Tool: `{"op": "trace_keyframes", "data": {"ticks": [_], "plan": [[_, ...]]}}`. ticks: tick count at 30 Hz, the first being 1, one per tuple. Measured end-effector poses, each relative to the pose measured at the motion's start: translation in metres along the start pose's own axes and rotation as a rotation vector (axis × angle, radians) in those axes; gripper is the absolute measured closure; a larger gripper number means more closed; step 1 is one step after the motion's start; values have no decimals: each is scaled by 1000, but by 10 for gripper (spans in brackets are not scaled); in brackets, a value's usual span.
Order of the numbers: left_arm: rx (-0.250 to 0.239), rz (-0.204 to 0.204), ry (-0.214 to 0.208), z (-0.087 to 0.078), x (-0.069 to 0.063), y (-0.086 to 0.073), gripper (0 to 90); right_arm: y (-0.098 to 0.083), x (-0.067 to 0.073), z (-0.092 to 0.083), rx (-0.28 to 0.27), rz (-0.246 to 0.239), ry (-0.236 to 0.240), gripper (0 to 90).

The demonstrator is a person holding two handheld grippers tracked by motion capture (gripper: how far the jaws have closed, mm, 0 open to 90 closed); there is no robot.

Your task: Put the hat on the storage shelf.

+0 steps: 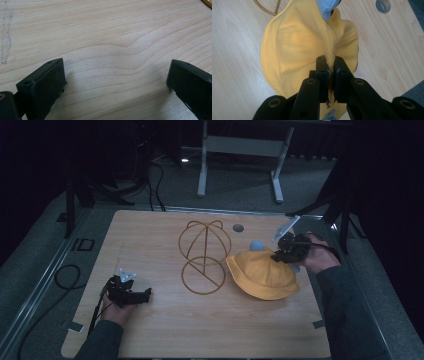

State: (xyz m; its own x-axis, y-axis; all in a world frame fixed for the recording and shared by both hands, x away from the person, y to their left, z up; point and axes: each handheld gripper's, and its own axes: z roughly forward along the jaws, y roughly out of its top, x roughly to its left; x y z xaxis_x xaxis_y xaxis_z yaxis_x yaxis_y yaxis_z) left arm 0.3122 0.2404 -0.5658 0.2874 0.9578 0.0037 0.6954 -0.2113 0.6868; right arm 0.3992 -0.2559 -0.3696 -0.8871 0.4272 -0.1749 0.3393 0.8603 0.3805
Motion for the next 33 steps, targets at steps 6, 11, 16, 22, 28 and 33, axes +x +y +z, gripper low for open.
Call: {"op": "trace_keyframes", "data": {"ticks": [6,11,16,22,28,33], "plan": [[-2,-2,0,0,0,0,22,0,-1,-9,-40,-16,2,844],[-3,-2,0,0,0,0,22,-2,-3,-17,-70,-22,-2,844],[-2,-2,0,0,0,0,23,-4,-6,-26,-95,-23,-11,844],[0,1,0,0,0,0,22,-9,-9,-38,-125,-18,-22,844],[-1,-1,0,0,0,0,22,-10,-11,-48,-143,-23,-37,845],[-1,-1,0,0,0,0,23,-9,-12,-56,-171,-18,-46,845]]}}
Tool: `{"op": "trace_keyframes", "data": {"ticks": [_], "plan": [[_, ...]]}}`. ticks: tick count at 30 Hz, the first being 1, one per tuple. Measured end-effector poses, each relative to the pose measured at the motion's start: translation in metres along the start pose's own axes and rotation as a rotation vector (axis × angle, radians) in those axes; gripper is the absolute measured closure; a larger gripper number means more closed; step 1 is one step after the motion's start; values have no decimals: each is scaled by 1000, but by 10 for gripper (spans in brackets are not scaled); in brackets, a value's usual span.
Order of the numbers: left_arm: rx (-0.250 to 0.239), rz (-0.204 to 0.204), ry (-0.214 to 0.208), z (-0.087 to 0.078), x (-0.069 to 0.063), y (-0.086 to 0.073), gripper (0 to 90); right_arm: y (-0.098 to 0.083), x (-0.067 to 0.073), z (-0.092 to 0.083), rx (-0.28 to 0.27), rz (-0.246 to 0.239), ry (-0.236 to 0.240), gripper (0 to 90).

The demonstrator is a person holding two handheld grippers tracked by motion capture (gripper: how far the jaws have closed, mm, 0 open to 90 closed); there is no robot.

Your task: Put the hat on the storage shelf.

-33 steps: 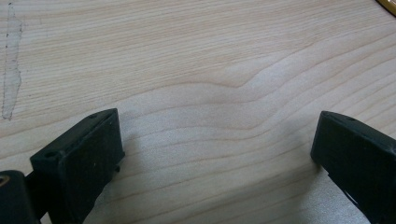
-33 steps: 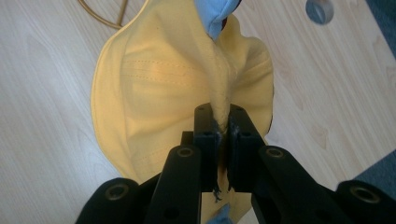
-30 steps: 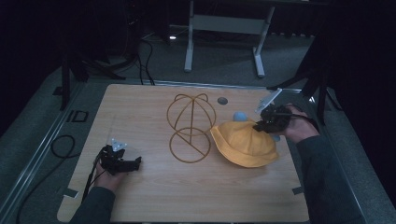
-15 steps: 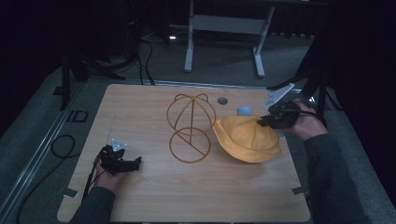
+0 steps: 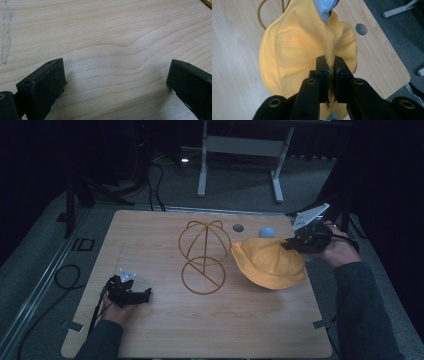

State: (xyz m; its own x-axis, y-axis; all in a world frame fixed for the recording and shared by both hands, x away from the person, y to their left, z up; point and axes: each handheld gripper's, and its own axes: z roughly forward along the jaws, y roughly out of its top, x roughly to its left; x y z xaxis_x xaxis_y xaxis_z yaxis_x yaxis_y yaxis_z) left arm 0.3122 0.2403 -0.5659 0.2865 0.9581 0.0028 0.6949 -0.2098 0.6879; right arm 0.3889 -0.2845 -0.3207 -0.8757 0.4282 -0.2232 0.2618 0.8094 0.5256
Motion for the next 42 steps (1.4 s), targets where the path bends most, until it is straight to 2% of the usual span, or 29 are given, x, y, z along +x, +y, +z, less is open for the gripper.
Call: {"op": "trace_keyframes", "data": {"ticks": [15,20,33,42], "plan": [[-1,-1,0,0,0,0,23,1,-6,-23,-94,12,-37,850],[1,1,0,0,0,0,22,4,-6,-26,-124,15,-35,850],[-2,0,-2,0,0,0,22,20,-3,-32,-207,-3,-18,852],[-2,1,-2,0,0,0,22,36,-1,-34,-236,-24,-19,852]]}}
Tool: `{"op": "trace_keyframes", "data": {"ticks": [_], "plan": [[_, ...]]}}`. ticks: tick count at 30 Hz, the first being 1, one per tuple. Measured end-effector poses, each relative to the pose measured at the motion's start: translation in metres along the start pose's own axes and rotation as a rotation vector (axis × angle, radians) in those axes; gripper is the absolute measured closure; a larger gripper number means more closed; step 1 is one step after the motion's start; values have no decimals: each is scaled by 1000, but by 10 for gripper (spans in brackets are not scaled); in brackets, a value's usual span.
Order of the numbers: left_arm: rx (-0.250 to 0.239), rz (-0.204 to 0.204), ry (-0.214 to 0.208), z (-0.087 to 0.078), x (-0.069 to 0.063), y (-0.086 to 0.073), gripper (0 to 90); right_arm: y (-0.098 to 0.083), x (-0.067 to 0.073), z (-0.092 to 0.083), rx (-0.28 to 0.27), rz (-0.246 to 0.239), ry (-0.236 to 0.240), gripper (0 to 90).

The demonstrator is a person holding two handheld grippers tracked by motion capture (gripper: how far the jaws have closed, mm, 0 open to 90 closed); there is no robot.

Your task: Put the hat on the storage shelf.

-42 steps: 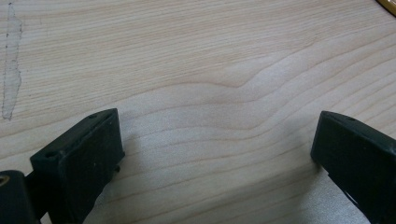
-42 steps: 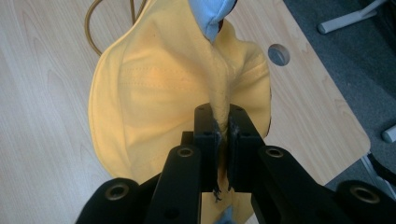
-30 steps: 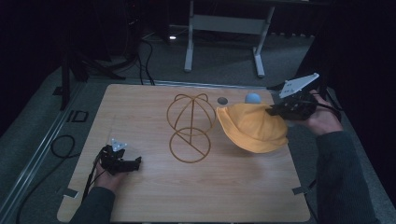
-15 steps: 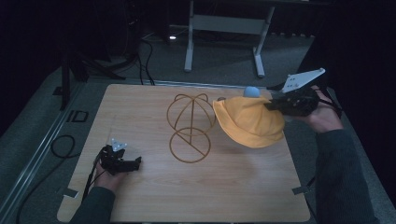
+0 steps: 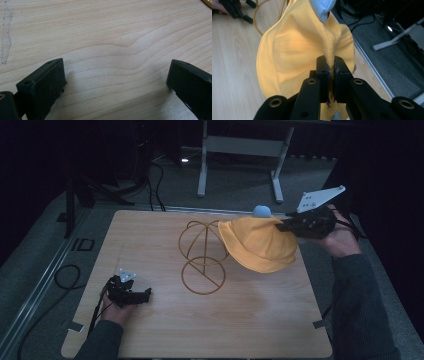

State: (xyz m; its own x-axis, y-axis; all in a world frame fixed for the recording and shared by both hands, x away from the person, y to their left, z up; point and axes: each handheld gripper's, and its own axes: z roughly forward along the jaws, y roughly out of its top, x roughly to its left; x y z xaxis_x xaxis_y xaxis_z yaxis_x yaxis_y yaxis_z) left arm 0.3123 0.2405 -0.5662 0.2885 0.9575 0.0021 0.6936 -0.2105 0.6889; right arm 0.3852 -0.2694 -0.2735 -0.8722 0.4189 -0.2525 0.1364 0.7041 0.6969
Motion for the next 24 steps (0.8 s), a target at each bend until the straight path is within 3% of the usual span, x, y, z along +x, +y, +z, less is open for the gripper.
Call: {"op": "trace_keyframes", "data": {"ticks": [12,24], "plan": [[1,1,0,0,0,0,22,25,3,8,-24,-32,11,852],[4,4,-1,0,0,0,23,33,6,14,-44,-37,7,852]]}}
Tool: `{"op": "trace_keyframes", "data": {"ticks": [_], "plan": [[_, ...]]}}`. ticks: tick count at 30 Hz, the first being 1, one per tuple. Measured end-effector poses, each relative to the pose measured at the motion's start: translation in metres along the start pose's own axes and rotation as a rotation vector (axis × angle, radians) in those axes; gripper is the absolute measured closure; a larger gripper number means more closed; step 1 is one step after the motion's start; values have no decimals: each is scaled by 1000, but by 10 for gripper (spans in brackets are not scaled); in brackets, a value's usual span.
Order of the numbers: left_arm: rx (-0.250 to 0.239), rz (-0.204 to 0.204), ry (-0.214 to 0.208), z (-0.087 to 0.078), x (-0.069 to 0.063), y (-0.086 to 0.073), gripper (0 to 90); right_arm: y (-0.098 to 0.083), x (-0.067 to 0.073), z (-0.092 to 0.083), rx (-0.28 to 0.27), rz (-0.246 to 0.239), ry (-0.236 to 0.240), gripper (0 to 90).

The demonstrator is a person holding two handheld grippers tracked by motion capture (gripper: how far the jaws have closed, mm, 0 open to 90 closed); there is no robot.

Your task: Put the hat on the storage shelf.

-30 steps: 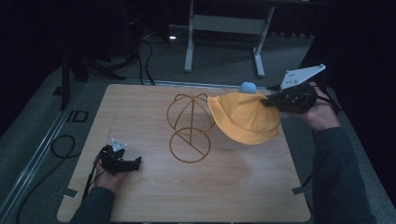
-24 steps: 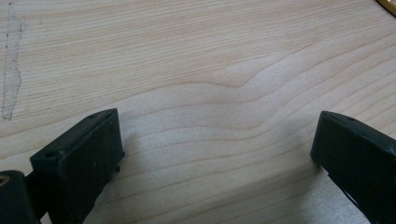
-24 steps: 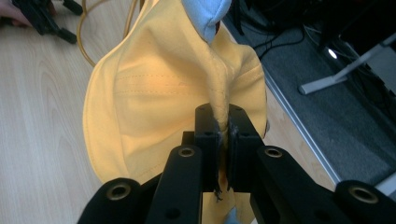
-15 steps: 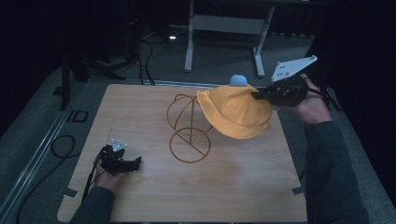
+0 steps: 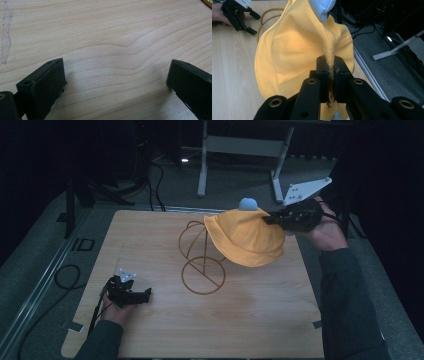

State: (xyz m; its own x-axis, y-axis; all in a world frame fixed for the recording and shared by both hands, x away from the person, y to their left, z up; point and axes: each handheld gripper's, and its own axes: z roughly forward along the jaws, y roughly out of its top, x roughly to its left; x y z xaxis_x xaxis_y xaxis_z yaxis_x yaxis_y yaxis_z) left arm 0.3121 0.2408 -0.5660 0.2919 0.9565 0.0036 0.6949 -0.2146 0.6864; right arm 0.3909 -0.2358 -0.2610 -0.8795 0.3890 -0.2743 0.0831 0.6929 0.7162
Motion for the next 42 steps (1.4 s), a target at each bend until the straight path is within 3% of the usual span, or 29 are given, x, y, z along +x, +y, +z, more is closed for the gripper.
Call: {"op": "trace_keyframes", "data": {"ticks": [24,42], "plan": [[-3,0,-1,0,0,-1,22,37,8,33,-11,-17,12,851],[-2,1,-3,0,0,0,22,65,19,71,56,-62,51,848]]}}
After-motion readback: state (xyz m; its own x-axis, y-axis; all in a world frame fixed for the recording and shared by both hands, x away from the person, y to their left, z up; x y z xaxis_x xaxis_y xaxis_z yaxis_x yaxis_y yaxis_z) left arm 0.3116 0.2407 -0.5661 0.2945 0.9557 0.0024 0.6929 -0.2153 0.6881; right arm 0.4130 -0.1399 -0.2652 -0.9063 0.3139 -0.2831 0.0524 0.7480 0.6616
